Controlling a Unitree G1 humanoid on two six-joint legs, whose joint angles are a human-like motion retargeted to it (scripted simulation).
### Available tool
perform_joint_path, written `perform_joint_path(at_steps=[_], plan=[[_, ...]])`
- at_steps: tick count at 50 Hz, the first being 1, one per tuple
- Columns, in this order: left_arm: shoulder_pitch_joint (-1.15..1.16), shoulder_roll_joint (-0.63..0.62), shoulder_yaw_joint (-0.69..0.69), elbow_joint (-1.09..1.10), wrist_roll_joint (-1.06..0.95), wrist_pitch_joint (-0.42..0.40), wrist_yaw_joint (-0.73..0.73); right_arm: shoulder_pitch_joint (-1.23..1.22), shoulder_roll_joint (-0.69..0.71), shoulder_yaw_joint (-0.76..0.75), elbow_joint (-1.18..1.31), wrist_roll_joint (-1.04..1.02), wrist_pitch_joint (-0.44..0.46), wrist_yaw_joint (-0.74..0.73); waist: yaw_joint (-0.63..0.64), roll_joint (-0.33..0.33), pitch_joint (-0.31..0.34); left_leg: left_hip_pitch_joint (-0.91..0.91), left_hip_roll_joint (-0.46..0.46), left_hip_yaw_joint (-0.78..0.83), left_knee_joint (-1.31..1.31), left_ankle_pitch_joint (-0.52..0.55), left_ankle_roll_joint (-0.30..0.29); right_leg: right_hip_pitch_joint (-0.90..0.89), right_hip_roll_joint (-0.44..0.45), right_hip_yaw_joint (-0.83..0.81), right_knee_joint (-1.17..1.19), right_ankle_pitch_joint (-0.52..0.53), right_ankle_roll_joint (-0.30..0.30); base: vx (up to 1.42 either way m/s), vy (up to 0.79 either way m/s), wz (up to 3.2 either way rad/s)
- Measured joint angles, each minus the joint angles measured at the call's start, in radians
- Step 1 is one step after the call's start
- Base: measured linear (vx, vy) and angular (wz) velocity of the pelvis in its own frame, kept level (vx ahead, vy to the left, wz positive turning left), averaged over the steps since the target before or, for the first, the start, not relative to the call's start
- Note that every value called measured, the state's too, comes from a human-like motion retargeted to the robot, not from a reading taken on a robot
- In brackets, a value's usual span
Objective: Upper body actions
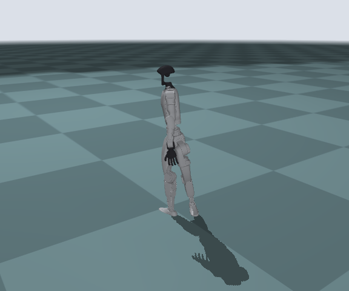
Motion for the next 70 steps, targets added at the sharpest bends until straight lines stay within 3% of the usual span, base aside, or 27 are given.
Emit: perform_joint_path(at_steps=[3,8,12,15,18,20,25,26,27,28,30,33,37,41,51,60,70], plan=[[0.046,-0.003,0.032,0.030,-0.002,0.014,-0.007,-0.038,0.003,0.017,-0.059,-0.025,-0.007,0.027,0.038,-0.036,-0.018,0.034,-0.026,0.004,0.045,0.096,0.050,-0.008,-0.037,0.067,0.012,-0.013,-0.003,0.28,-0.12,-1.30],[0.102,-0.007,0.055,0.062,-0.035,0.027,0.008,-0.095,0.021,0.048,-0.130,-0.036,-0.023,0.075,0.117,-0.198,-0.007,0.038,-0.048,-0.134,0.286,0.226,0.269,-0.010,-0.187,0.225,0.031,-0.009,-0.008,0.24,-0.10,-1.38],[0.127,-0.002,0.066,0.046,-0.044,0.030,0.004,-0.126,0.048,0.095,-0.171,-0.060,-0.034,0.095,0.182,-0.252,0.051,-0.202,-0.013,-0.561,0.607,0.184,0.196,0.007,-0.190,0.356,0.016,0.010,-0.027,0.18,-0.05,-1.76],[0.119,0.000,0.077,0.031,-0.044,0.029,0.007,-0.136,0.061,0.142,-0.188,-0.058,-0.046,0.104,0.199,-0.269,0.094,-0.314,0.009,-0.663,0.683,0.134,0.204,0.016,-0.185,0.419,0.009,0.028,-0.039,0.09,0.01,-1.32],[0.117,-0.006,0.084,0.010,-0.044,0.024,0.005,-0.121,0.068,0.171,-0.188,-0.074,-0.053,0.109,0.212,-0.270,0.125,-0.362,0.015,-0.716,0.564,0.109,0.249,0.032,-0.164,0.460,-0.002,0.043,-0.048,0.14,0.05,-1.16],[0.113,-0.010,0.092,-0.003,-0.048,0.020,0.006,-0.108,0.068,0.185,-0.171,-0.090,-0.053,0.102,0.233,-0.262,0.146,-0.397,-0.004,-0.807,0.453,0.100,0.249,0.045,-0.134,0.492,-0.010,0.052,-0.055,0.16,0.07,-1.44],[0.120,-0.018,0.112,-0.020,-0.054,0.009,0.004,-0.071,0.056,0.213,-0.074,-0.115,-0.030,0.064,0.306,-0.227,0.200,-0.417,-0.101,-1.291,0.179,0.129,0.157,0.107,-0.022,0.599,-0.025,0.066,-0.065,0.24,0.07,-1.91],[0.121,-0.017,0.122,-0.020,-0.052,0.008,0.006,-0.070,0.052,0.215,-0.047,-0.119,-0.024,0.056,0.323,-0.226,0.214,-0.390,-0.099,-1.305,0.129,0.200,0.139,0.124,-0.003,0.635,-0.021,0.065,-0.064,0.28,0.07,-2.01],[0.126,-0.017,0.132,-0.020,-0.051,0.005,0.010,-0.066,0.048,0.216,-0.024,-0.122,-0.019,0.049,0.329,-0.226,0.222,-0.361,-0.096,-1.306,0.091,0.238,0.132,0.138,0.010,0.666,-0.016,0.063,-0.059,0.34,0.14,-1.65],[0.137,-0.018,0.141,-0.021,-0.049,0.002,0.014,-0.056,0.044,0.216,-0.007,-0.127,-0.015,0.045,0.314,-0.229,0.221,-0.330,-0.093,-1.279,0.075,0.210,0.149,0.149,0.012,0.683,-0.006,0.060,-0.049,0.39,0.19,-1.08],[0.163,-0.026,0.178,-0.021,-0.048,-0.001,0.010,-0.043,0.034,0.224,0.021,-0.147,-0.002,0.040,0.250,-0.223,0.207,-0.276,-0.018,-1.056,0.074,0.172,0.149,0.162,0.026,0.697,0.010,0.056,-0.037,0.41,0.19,-0.80],[0.171,-0.031,0.225,0.004,-0.063,0.015,0.010,-0.015,0.034,0.232,0.030,-0.129,-0.003,0.017,0.205,-0.236,0.182,-0.256,-0.050,-1.134,0.061,0.157,0.158,0.174,0.032,0.721,0.009,0.064,-0.028,0.25,0.13,-1.08],[0.158,-0.020,0.253,0.001,-0.084,0.028,0.021,0.009,0.012,0.224,0.053,-0.075,-0.036,0.017,0.215,-0.245,0.182,-0.178,-0.058,-1.049,0.007,0.143,0.176,0.197,0.052,0.792,0.002,0.076,-0.022,0.19,0.12,-0.99],[0.155,-0.014,0.254,-0.007,-0.113,0.030,0.033,0.048,0.001,0.194,0.067,-0.108,-0.004,0.009,0.205,-0.248,0.106,-0.184,-0.062,-1.020,-0.002,0.119,0.183,0.180,0.048,0.790,-0.008,0.083,-0.009,0.23,0.07,-0.31],[0.115,-0.005,0.233,-0.035,-0.132,0.013,0.045,0.061,0.052,0.191,0.025,-0.081,-0.018,0.037,0.169,-0.259,0.077,-0.179,-0.076,-1.007,-0.005,0.097,0.200,0.192,0.044,0.785,-0.024,0.085,0.007,0.04,0.03,0.01],[0.119,-0.024,0.205,0.019,-0.134,0.011,0.038,0.032,0.083,0.242,-0.048,-0.170,-0.038,0.063,0.168,-0.271,0.069,-0.186,-0.102,-0.976,-0.014,0.094,0.219,0.161,0.018,0.809,0.015,0.077,0.029,0.00,0.06,-0.06],[0.080,-0.003,0.111,0.039,-0.077,0.014,0.022,-0.014,0.097,0.276,-0.121,-0.176,-0.070,0.061,0.140,-0.262,0.141,-0.171,-0.072,-0.816,-0.041,0.060,0.234,0.089,0.045,0.844,0.082,0.052,0.000,-0.14,0.03,-0.76]])
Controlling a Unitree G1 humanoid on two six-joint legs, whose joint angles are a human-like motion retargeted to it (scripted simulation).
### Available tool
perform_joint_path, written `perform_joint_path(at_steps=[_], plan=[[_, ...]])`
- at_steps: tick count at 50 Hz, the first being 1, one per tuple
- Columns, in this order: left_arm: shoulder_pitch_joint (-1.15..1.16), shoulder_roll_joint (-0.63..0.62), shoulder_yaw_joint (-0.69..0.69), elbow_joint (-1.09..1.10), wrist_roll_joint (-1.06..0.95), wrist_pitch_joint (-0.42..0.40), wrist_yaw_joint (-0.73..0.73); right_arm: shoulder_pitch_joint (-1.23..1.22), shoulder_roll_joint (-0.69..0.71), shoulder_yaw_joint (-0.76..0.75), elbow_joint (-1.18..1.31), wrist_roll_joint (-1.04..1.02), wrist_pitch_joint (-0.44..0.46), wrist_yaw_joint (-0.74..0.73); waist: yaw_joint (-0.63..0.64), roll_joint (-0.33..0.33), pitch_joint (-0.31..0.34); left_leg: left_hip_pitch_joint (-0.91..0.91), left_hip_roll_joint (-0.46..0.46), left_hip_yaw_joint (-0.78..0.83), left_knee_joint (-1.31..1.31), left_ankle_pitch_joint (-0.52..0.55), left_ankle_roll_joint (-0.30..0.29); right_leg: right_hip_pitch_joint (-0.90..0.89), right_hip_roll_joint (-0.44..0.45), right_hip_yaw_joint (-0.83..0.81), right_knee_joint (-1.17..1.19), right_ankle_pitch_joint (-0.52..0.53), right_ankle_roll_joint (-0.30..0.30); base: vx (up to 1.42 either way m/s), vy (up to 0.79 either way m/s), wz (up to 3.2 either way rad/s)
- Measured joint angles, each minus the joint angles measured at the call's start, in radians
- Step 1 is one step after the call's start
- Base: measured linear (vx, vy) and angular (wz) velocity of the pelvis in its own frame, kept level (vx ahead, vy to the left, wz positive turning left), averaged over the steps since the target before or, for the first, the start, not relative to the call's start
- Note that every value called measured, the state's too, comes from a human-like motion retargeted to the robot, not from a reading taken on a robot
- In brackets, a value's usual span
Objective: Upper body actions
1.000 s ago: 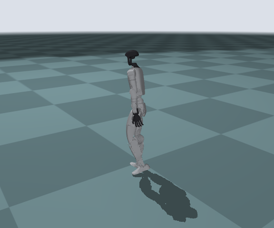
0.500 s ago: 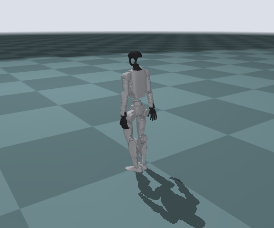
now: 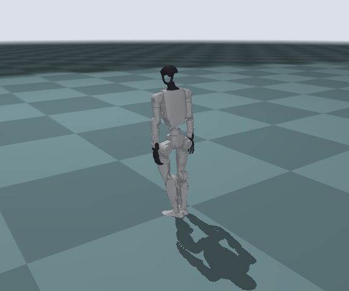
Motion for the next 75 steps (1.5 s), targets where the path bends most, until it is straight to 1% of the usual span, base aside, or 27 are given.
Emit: perform_joint_path(at_steps=[5,11,15,17,20,22,27,32,35,40,43,46,48,50,52,53,58,60,63,65,66,67,68,69,70,72,75], plan=[[0.000,0.005,0.009,0.002,-0.006,0.000,0.002,0.010,-0.008,0.009,0.008,0.007,-0.005,-0.006,0.028,0.000,0.007,0.011,0.028,0.122,-0.008,-0.036,-0.010,0.007,-0.061,-0.246,-0.001,-0.077,-0.019,-0.18,-0.06,-1.71],[0.017,-0.004,0.047,0.027,-0.011,0.009,0.025,0.021,-0.033,-0.009,0.051,0.022,0.007,-0.031,0.064,0.010,-0.016,0.027,0.060,0.268,-0.015,-0.087,-0.032,0.062,-0.129,-0.606,-0.022,-0.145,0.012,-0.11,-0.06,-1.96],[0.027,-0.010,0.064,0.043,-0.014,0.011,0.034,0.020,-0.045,-0.036,0.091,0.067,0.014,-0.042,0.054,0.012,-0.036,0.035,0.071,0.347,-0.014,-0.117,-0.054,0.115,-0.136,-0.831,-0.076,-0.136,0.047,-0.08,-0.13,-1.56],[0.029,-0.009,0.067,0.046,-0.010,0.013,0.036,0.024,-0.049,-0.048,0.109,0.094,0.015,-0.043,0.053,0.006,-0.045,0.049,0.070,0.405,-0.015,-0.129,-0.070,0.121,-0.137,-0.875,-0.104,-0.078,0.044,-0.04,-0.16,-1.41],[0.027,-0.004,0.066,0.047,-0.006,0.017,0.039,0.029,-0.052,-0.064,0.135,0.124,0.016,-0.047,0.046,-0.009,-0.053,0.071,0.062,0.474,-0.016,-0.141,-0.091,0.107,-0.143,-0.843,-0.148,0.097,0.026,-0.01,-0.20,-1.04],[0.024,0.000,0.063,0.045,-0.013,0.019,0.040,0.039,-0.052,-0.070,0.147,0.128,0.019,-0.052,0.020,-0.008,-0.055,0.085,0.072,0.491,-0.009,-0.145,-0.104,0.097,-0.122,-0.765,-0.174,0.106,-0.005,0.00,-0.24,-0.38],[0.009,-0.003,0.067,0.034,-0.033,0.023,0.053,0.068,-0.048,-0.086,0.169,0.122,0.033,-0.061,-0.040,0.011,-0.065,0.110,0.113,0.508,0.017,-0.148,-0.137,0.110,-0.095,-0.772,-0.202,0.097,-0.012,0.02,-0.25,-0.10],[0.006,-0.012,0.076,0.001,-0.058,0.011,0.037,0.079,-0.046,-0.083,0.163,0.109,0.040,-0.059,-0.044,0.021,-0.081,0.157,0.145,0.588,0.041,-0.147,-0.176,0.097,-0.075,-0.705,-0.193,0.065,-0.020,0.04,-0.24,-0.74],[0.018,-0.016,0.087,-0.010,-0.061,0.005,0.044,0.070,-0.042,-0.078,0.151,0.101,0.044,-0.050,-0.044,0.026,-0.094,0.191,0.159,0.639,0.054,-0.126,-0.183,0.084,-0.065,-0.648,-0.182,0.046,-0.026,0.03,-0.26,-1.03],[0.046,-0.016,0.112,0.005,-0.065,0.005,0.048,0.049,-0.022,-0.062,0.095,0.090,0.036,-0.024,-0.069,0.012,-0.114,0.247,0.178,0.721,0.107,-0.035,-0.164,0.069,-0.061,-0.536,-0.180,0.020,-0.041,0.05,-0.25,-1.04],[0.067,-0.011,0.122,0.014,-0.056,0.010,0.059,0.041,-0.010,-0.047,0.066,0.089,0.026,-0.007,-0.078,-0.034,-0.129,0.271,0.184,0.742,0.192,0.046,-0.094,0.068,-0.096,-0.471,-0.188,0.015,-0.050,0.09,-0.24,-1.06],[0.078,-0.004,0.127,0.022,-0.057,0.012,0.078,0.023,-0.007,-0.037,0.064,0.084,0.026,0.003,-0.068,-0.106,-0.138,0.258,0.208,0.673,0.355,0.098,0.041,0.074,-0.161,-0.412,-0.187,0.016,-0.054,0.10,-0.20,-1.23],[0.076,-0.002,0.129,0.027,-0.061,0.016,0.082,0.003,-0.011,-0.037,0.076,0.078,0.032,0.002,-0.055,-0.138,-0.136,0.210,0.265,0.582,0.524,0.091,0.113,0.072,-0.192,-0.370,-0.179,0.016,-0.055,0.06,-0.19,-1.27],[0.068,-0.009,0.128,0.028,-0.068,0.018,0.082,-0.014,-0.017,-0.038,0.092,0.080,0.036,-0.008,-0.037,-0.119,-0.120,0.080,0.324,0.331,0.688,0.073,0.097,0.075,-0.163,-0.339,-0.178,0.017,-0.065,-0.01,-0.07,-1.33],[0.056,-0.019,0.126,0.019,-0.073,0.016,0.078,-0.026,-0.028,-0.041,0.099,0.089,0.039,-0.012,-0.015,-0.105,-0.100,-0.014,0.283,0.144,0.736,0.066,0.067,0.073,-0.144,-0.304,-0.178,0.024,-0.073,-0.04,-0.04,-1.29],[0.049,-0.023,0.122,0.013,-0.074,0.014,0.075,-0.032,-0.034,-0.045,0.101,0.094,0.040,-0.012,-0.009,-0.098,-0.093,-0.042,0.259,0.087,0.738,0.057,0.063,0.071,-0.138,-0.293,-0.178,0.026,-0.076,-0.01,-0.07,-1.10],[0.038,-0.041,0.085,-0.030,-0.055,-0.001,0.062,-0.022,-0.058,-0.066,0.101,0.100,0.042,-0.017,0.018,-0.075,-0.074,-0.114,0.157,-0.047,0.599,-0.019,0.067,0.070,-0.117,-0.232,-0.181,0.041,-0.082,0.05,-0.03,-0.93],[0.033,-0.044,0.069,-0.040,-0.044,-0.006,0.060,-0.016,-0.065,-0.078,0.105,0.096,0.044,-0.025,0.018,-0.052,-0.072,-0.140,0.115,-0.128,0.514,-0.054,0.048,0.069,-0.095,-0.216,-0.182,0.044,-0.083,0.06,0.01,-0.71],[0.027,-0.044,0.049,-0.045,-0.031,-0.010,0.057,-0.004,-0.072,-0.088,0.119,0.107,0.047,-0.034,0.025,-0.007,-0.060,-0.142,0.056,-0.248,0.323,-0.045,0.000,0.076,-0.040,-0.193,-0.181,0.044,-0.086,0.07,0.03,-0.85],[0.022,-0.042,0.040,-0.044,-0.022,-0.012,0.052,-0.002,-0.078,-0.091,0.137,0.121,0.051,-0.037,0.038,0.007,-0.043,-0.127,0.027,-0.241,0.199,0.035,0.038,0.093,-0.018,-0.163,-0.179,0.042,-0.086,0.14,0.03,-0.93],[0.026,-0.042,0.037,-0.042,-0.017,-0.013,0.051,0.006,-0.080,-0.093,0.147,0.124,0.053,-0.041,0.029,0.014,-0.047,-0.109,0.015,-0.265,0.162,0.055,0.041,0.098,-0.009,-0.154,-0.177,0.039,-0.084,0.17,0.06,-0.51],[0.030,-0.042,0.035,-0.040,-0.013,-0.013,0.048,0.013,-0.081,-0.094,0.156,0.125,0.057,-0.044,0.015,0.022,-0.053,-0.091,0.025,-0.229,0.137,0.064,0.037,0.100,-0.003,-0.151,-0.175,0.037,-0.082,0.18,0.08,-0.02],[0.032,-0.040,0.036,-0.036,-0.008,-0.012,0.043,0.016,-0.083,-0.095,0.164,0.124,0.062,-0.046,-0.010,0.029,-0.065,-0.070,0.078,-0.072,0.138,0.052,0.017,0.096,-0.001,-0.163,-0.173,0.034,-0.078,0.15,0.08,-0.13],[0.033,-0.039,0.039,-0.032,-0.004,-0.010,0.041,0.022,-0.080,-0.094,0.169,0.127,0.065,-0.049,-0.013,0.032,-0.069,-0.069,0.069,-0.103,0.130,0.052,0.016,0.095,0.002,-0.153,-0.171,0.034,-0.076,0.11,0.06,-0.50],[0.032,-0.038,0.043,-0.027,0.000,-0.007,0.041,0.029,-0.076,-0.093,0.172,0.132,0.066,-0.054,-0.004,0.033,-0.070,-0.080,0.028,-0.228,0.117,0.058,0.024,0.095,0.005,-0.133,-0.170,0.035,-0.074,0.05,0.03,-0.40],[0.021,-0.031,0.042,-0.020,0.001,-0.005,0.046,0.040,-0.067,-0.101,0.175,0.154,0.059,-0.056,-0.038,0.034,-0.068,-0.058,0.035,-0.184,0.100,0.051,0.027,0.098,0.002,-0.154,-0.167,0.030,-0.068,0.02,0.02,0.11],[0.020,-0.023,0.041,-0.017,0.000,-0.004,0.043,0.067,-0.061,-0.099,0.185,0.169,0.055,-0.047,-0.024,0.028,-0.073,-0.042,0.025,-0.177,0.087,0.042,0.032,0.105,0.000,-0.133,-0.166,0.031,-0.063,0.14,0.04,-0.34]])
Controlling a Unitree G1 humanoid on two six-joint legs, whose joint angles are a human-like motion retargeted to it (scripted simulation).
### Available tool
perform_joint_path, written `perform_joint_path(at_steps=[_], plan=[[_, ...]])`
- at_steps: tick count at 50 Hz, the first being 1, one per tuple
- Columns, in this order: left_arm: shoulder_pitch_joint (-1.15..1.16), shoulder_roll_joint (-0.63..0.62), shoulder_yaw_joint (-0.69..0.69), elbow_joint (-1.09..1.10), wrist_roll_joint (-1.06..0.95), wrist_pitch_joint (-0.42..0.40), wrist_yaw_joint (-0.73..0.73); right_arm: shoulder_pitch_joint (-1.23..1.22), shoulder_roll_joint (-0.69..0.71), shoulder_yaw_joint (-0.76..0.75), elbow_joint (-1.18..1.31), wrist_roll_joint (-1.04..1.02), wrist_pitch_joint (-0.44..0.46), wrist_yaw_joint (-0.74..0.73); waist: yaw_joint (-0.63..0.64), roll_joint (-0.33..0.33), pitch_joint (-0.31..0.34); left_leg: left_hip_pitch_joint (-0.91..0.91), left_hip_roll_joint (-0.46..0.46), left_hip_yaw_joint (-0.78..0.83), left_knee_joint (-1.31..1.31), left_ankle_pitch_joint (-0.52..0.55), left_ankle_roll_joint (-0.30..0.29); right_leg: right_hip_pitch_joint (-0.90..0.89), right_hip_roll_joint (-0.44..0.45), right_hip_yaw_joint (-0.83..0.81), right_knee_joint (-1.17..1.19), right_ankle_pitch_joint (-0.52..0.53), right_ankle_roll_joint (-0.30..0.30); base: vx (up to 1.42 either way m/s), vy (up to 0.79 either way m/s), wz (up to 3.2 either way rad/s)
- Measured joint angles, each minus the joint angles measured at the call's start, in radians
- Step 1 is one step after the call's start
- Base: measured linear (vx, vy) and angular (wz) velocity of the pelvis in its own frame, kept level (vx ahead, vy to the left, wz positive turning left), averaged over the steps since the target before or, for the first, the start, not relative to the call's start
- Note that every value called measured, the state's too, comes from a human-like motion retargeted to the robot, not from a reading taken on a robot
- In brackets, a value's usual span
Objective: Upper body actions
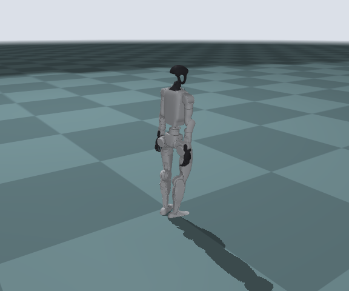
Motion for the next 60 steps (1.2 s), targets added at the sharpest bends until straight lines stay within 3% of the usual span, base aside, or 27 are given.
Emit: perform_joint_path(at_steps=[15,22,25,31,35,37,40,45,49,51,53,57,60], plan=[[0.023,0.004,0.030,0.011,-0.019,0.003,-0.012,-0.012,0.009,0.015,-0.043,-0.024,0.001,0.016,0.027,-0.001,-0.024,0.019,-0.025,0.007,0.009,-0.074,0.017,-0.015,-0.019,0.061,0.028,0.005,0.036,0.08,0.07,-0.25],[0.015,-0.001,0.030,0.006,-0.008,0.004,-0.019,-0.053,0.015,0.035,-0.057,0.009,-0.007,0.018,0.023,0.020,-0.031,-0.037,-0.005,-0.055,0.052,-0.092,0.002,-0.058,-0.015,0.079,0.125,-0.044,0.082,0.02,0.06,0.32],[0.007,0.005,0.027,-0.010,0.002,0.003,-0.026,-0.058,0.025,0.043,-0.053,0.020,-0.008,0.012,-0.012,0.027,-0.023,-0.064,0.000,-0.129,0.077,-0.088,-0.002,-0.065,0.000,0.136,0.162,-0.040,0.077,0.01,-0.01,1.43],[-0.008,0.014,0.024,-0.034,-0.003,0.000,-0.020,-0.042,0.037,0.043,-0.026,0.049,-0.008,0.011,-0.014,0.014,-0.011,-0.111,-0.001,-0.258,0.109,-0.053,-0.026,-0.060,0.039,0.401,0.167,-0.047,0.083,0.02,-0.06,1.72],[-0.032,0.021,0.015,-0.053,-0.019,-0.005,-0.027,-0.041,0.035,0.060,-0.012,0.035,-0.004,0.020,0.057,-0.024,0.009,-0.149,-0.028,-0.297,0.120,-0.013,-0.035,0.000,-0.021,0.113,0.075,-0.049,0.020,-0.08,-0.07,1.53],[-0.047,0.022,0.007,-0.055,-0.025,-0.010,-0.021,-0.044,0.032,0.060,-0.011,0.011,0.000,0.018,0.084,-0.033,0.018,-0.171,-0.040,-0.316,0.115,-0.006,-0.034,0.018,-0.013,0.095,0.039,-0.048,0.018,-0.15,-0.05,1.89],[-0.048,0.012,-0.005,-0.047,-0.040,-0.023,0.001,-0.033,0.022,0.059,-0.016,-0.023,-0.001,0.002,0.120,-0.051,0.011,-0.205,-0.042,-0.276,0.101,-0.055,-0.020,0.038,-0.036,-0.072,-0.005,-0.044,0.022,-0.09,0.00,2.10],[-0.026,0.008,-0.010,-0.002,-0.065,-0.012,0.007,-0.019,0.003,0.030,-0.026,-0.038,0.007,-0.004,0.095,-0.051,0.000,-0.193,0.063,0.128,0.044,-0.184,-0.100,0.065,-0.030,-0.266,-0.032,-0.091,0.050,-0.09,0.05,2.90],[-0.010,-0.002,0.067,0.049,-0.131,0.007,-0.009,-0.007,-0.013,0.008,-0.028,-0.016,0.005,-0.005,0.060,-0.042,-0.010,-0.135,0.137,0.527,0.027,-0.157,-0.210,0.090,-0.023,-0.417,-0.042,-0.126,0.090,-0.05,0.12,2.80],[0.007,-0.004,0.103,0.067,-0.174,0.010,-0.015,0.000,-0.022,0.002,-0.026,-0.016,0.007,-0.007,0.062,-0.042,-0.019,-0.103,0.147,0.643,0.033,-0.113,-0.230,0.099,-0.024,-0.469,-0.042,-0.139,0.111,0.06,0.14,2.22],[0.028,0.000,0.134,0.083,-0.203,0.011,-0.010,0.004,-0.028,-0.001,-0.023,-0.023,0.012,-0.012,0.079,-0.047,-0.029,-0.093,0.144,0.640,0.055,-0.073,-0.227,0.106,-0.030,-0.503,-0.040,-0.146,0.129,0.09,0.18,1.62],[0.066,0.017,0.182,0.120,-0.210,0.019,0.024,-0.004,-0.028,-0.002,-0.026,-0.031,0.018,-0.019,0.146,-0.049,-0.036,-0.088,0.109,0.460,0.051,-0.013,-0.255,0.122,-0.027,-0.543,-0.038,-0.148,0.153,0.09,0.16,0.81],[0.106,0.026,0.203,0.144,-0.191,0.025,0.044,-0.016,-0.022,-0.001,-0.037,-0.034,0.013,-0.007,0.191,-0.056,-0.048,-0.078,0.051,0.425,-0.027,-0.013,-0.218,0.133,-0.033,-0.560,-0.039,-0.144,0.169,0.16,0.19,0.41]])
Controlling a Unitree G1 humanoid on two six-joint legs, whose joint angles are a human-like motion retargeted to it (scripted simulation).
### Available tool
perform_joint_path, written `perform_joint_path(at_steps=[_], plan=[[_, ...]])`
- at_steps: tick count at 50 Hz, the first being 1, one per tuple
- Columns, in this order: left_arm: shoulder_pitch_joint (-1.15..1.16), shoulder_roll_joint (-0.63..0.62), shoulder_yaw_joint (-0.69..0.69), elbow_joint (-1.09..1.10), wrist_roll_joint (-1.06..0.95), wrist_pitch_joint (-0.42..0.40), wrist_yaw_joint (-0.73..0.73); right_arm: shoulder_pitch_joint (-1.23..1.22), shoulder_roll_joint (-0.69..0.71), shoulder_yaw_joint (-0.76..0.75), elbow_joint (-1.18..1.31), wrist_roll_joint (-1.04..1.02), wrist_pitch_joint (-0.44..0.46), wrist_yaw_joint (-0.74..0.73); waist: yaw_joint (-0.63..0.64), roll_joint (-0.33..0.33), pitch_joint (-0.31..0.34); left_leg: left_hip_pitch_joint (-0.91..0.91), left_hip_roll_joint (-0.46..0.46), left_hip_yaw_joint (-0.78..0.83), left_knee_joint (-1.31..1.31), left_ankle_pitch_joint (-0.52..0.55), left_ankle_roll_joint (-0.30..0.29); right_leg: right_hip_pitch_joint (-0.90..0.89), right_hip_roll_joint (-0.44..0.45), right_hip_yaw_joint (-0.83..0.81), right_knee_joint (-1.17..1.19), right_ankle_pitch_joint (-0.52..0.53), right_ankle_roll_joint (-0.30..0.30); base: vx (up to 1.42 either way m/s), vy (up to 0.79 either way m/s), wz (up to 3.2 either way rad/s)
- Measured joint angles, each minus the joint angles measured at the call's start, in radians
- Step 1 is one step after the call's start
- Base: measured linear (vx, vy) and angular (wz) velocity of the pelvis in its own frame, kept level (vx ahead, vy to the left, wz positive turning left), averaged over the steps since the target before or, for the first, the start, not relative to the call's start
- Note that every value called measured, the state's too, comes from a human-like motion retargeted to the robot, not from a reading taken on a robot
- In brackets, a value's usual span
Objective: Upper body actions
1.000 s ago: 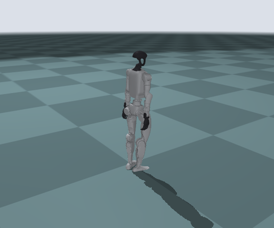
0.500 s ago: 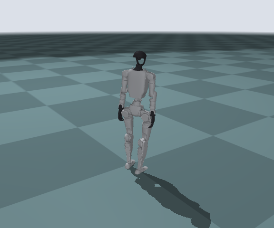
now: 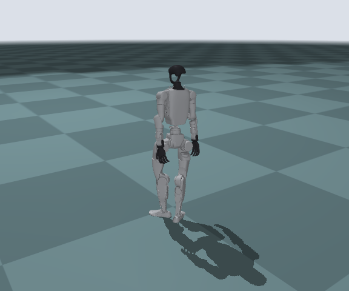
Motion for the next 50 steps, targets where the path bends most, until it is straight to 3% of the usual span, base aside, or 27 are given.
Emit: perform_joint_path(at_steps=[5,12,15,17,20,21,23,25,29,32,33,35,36,37,38,40,43,50], plan=[[0.055,0.002,0.033,0.022,0.024,0.016,0.001,-0.023,0.027,0.031,-0.031,-0.006,-0.020,0.012,0.028,-0.010,-0.030,-0.018,-0.025,-0.028,-0.010,-0.020,0.006,0.003,-0.013,-0.027,0.006,0.011,0.028,0.18,0.15,0.30],[0.054,-0.006,0.056,-0.011,0.036,0.025,-0.039,-0.034,0.065,0.048,-0.067,-0.020,-0.046,0.017,0.049,-0.024,-0.025,-0.002,-0.048,-0.063,0.005,-0.077,0.033,0.049,-0.046,-0.081,0.054,0.062,0.061,0.19,0.12,0.20],[0.034,-0.015,0.037,-0.037,0.035,0.018,-0.056,-0.025,0.065,0.043,-0.073,-0.003,-0.059,-0.012,0.028,0.002,-0.017,0.017,-0.047,-0.102,-0.006,-0.087,0.050,0.074,-0.050,-0.118,0.117,0.143,0.036,0.26,0.18,0.49],[0.012,-0.023,0.017,-0.058,0.042,0.013,-0.068,-0.020,0.059,0.037,-0.075,0.011,-0.060,-0.031,0.005,0.046,-0.009,0.024,-0.012,-0.141,-0.006,-0.091,0.053,0.064,-0.060,-0.107,0.217,0.242,-0.013,0.14,0.10,0.68],[-0.024,-0.035,-0.008,-0.095,0.055,0.000,-0.081,-0.024,0.046,0.040,-0.072,0.044,-0.065,-0.075,-0.048,0.123,0.016,0.031,0.059,-0.210,0.002,-0.096,0.053,-0.012,-0.112,-0.016,0.478,0.353,-0.100,0.16,0.11,0.71],[-0.038,-0.033,-0.025,-0.113,0.061,-0.007,-0.090,-0.027,0.043,0.045,-0.068,0.056,-0.069,-0.091,-0.053,0.133,0.028,0.037,0.071,-0.208,0.002,-0.098,0.054,-0.054,-0.138,0.050,0.572,0.359,-0.103,0.11,0.06,0.30],[-0.069,-0.023,-0.058,-0.140,0.077,-0.016,-0.105,-0.036,0.040,0.046,-0.057,0.068,-0.067,-0.108,-0.066,0.137,0.043,0.044,0.075,-0.210,-0.006,-0.096,0.057,-0.130,-0.156,0.163,0.678,0.330,-0.078,0.07,0.01,0.24],[-0.099,-0.011,-0.084,-0.155,0.099,-0.015,-0.102,-0.039,0.046,0.040,-0.045,0.073,-0.063,-0.116,-0.085,0.124,0.047,0.044,0.061,-0.222,-0.020,-0.089,0.061,-0.223,-0.098,0.337,0.687,0.264,-0.011,0.04,-0.05,0.61],[-0.128,-0.002,-0.112,-0.171,0.106,-0.026,-0.069,-0.016,0.057,0.047,-0.036,0.086,-0.080,-0.153,-0.129,0.101,0.029,0.038,0.039,-0.260,-0.032,-0.086,0.061,-0.291,0.003,0.540,0.485,0.138,0.012,0.11,-0.11,0.79],[-0.137,0.001,-0.122,-0.181,0.094,-0.035,-0.076,-0.002,0.066,0.057,-0.034,0.070,-0.082,-0.170,-0.154,0.061,0.035,0.059,-0.003,-0.285,-0.035,-0.094,0.064,-0.268,0.021,0.608,0.242,0.104,-0.058,0.12,-0.15,0.71],[-0.142,0.007,-0.122,-0.181,0.090,-0.037,-0.080,-0.002,0.071,0.060,-0.032,0.063,-0.083,-0.171,-0.165,0.048,0.049,0.079,-0.017,-0.301,-0.039,-0.097,0.065,-0.251,0.025,0.610,0.164,0.158,-0.104,0.14,-0.16,0.89],[-0.144,0.017,-0.123,-0.175,0.089,-0.038,-0.082,0.010,0.074,0.073,-0.025,0.052,-0.089,-0.167,-0.189,0.012,0.057,0.109,-0.053,-0.345,-0.040,-0.100,0.063,-0.215,0.091,0.850,0.102,0.159,-0.135,0.17,-0.13,0.77],[-0.145,0.021,-0.124,-0.169,0.098,-0.033,-0.086,0.013,0.073,0.075,-0.020,0.040,-0.089,-0.157,-0.167,0.006,0.052,0.108,-0.049,-0.340,-0.036,-0.104,0.059,-0.200,0.033,0.606,0.101,0.173,-0.121,0.16,-0.12,0.13],[-0.147,0.022,-0.127,-0.163,0.107,-0.028,-0.086,0.016,0.072,0.074,-0.016,0.027,-0.086,-0.147,-0.145,0.004,0.046,0.106,-0.044,-0.339,-0.031,-0.107,0.054,-0.191,-0.004,0.465,0.097,0.183,-0.110,0.15,-0.15,-0.20],[-0.146,0.016,-0.133,-0.155,0.115,-0.023,-0.080,0.018,0.069,0.064,-0.017,0.009,-0.079,-0.137,-0.122,0.008,0.038,0.100,-0.036,-0.343,-0.026,-0.109,0.050,-0.194,0.004,0.531,0.088,0.185,-0.106,0.12,-0.15,-0.21],[-0.141,0.002,-0.135,-0.137,0.107,-0.027,-0.047,0.019,0.066,0.059,-0.026,-0.020,-0.076,-0.134,-0.071,0.004,0.033,0.103,-0.029,-0.319,-0.024,-0.115,0.043,-0.180,-0.004,0.486,0.066,0.199,-0.104,0.04,-0.12,-0.29],[-0.123,0.001,-0.134,-0.117,0.089,-0.073,-0.050,0.006,0.060,0.067,-0.046,-0.051,-0.085,-0.114,-0.083,0.014,0.043,0.121,-0.023,-0.323,-0.033,-0.114,0.042,-0.165,0.019,0.502,0.060,0.187,-0.112,0.03,-0.10,0.14],[-0.080,0.017,-0.133,-0.062,0.164,-0.060,-0.030,-0.022,0.061,0.058,-0.063,-0.015,-0.094,-0.076,-0.145,0.039,0.026,0.111,-0.004,-0.358,-0.034,-0.109,0.027,-0.157,0.039,0.467,0.053,0.163,-0.117,0.01,-0.08,0.36]])
